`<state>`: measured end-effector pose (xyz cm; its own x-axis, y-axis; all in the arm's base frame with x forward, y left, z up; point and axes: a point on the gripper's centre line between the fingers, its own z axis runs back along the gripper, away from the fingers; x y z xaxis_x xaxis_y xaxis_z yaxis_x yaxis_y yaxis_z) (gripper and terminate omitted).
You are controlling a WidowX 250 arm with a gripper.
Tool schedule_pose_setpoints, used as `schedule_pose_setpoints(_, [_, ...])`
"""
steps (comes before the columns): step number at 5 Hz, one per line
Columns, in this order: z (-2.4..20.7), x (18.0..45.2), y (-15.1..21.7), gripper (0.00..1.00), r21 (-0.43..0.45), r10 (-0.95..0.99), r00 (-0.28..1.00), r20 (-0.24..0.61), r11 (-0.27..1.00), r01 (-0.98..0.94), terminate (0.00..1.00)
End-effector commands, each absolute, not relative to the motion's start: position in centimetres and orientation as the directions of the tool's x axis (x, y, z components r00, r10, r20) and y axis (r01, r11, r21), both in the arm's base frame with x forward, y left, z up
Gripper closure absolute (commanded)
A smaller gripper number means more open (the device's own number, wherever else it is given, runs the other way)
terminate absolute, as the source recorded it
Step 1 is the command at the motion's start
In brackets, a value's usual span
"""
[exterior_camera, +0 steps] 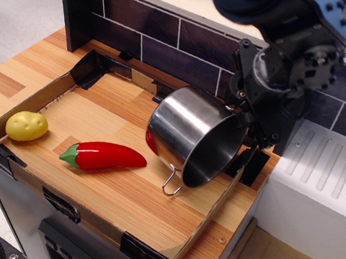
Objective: Upright metal pot
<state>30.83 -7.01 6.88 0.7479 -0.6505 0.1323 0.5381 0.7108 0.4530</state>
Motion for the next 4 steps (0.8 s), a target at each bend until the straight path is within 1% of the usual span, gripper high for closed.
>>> schedule_pose_setpoints(1, [9.3,31.0,-5.5,1.00,0.293,-0.581,0.751,0.314,0.811,0.505,0.00])
schedule_pose_setpoints(2, [9.5,31.1,-4.8,1.00,0.136,-0.528,0.763,0.374,0.845,0.518,0.00])
schedule_pose_setpoints(3, [9.4,31.2,-4.2,1.00,0.040,-0.493,0.758,0.428,0.848,0.529,0.00])
schedule_pose_setpoints(4, [9.4,31.4,-3.4,1.00,-0.114,-0.403,0.793,0.457,0.857,0.502,0.00])
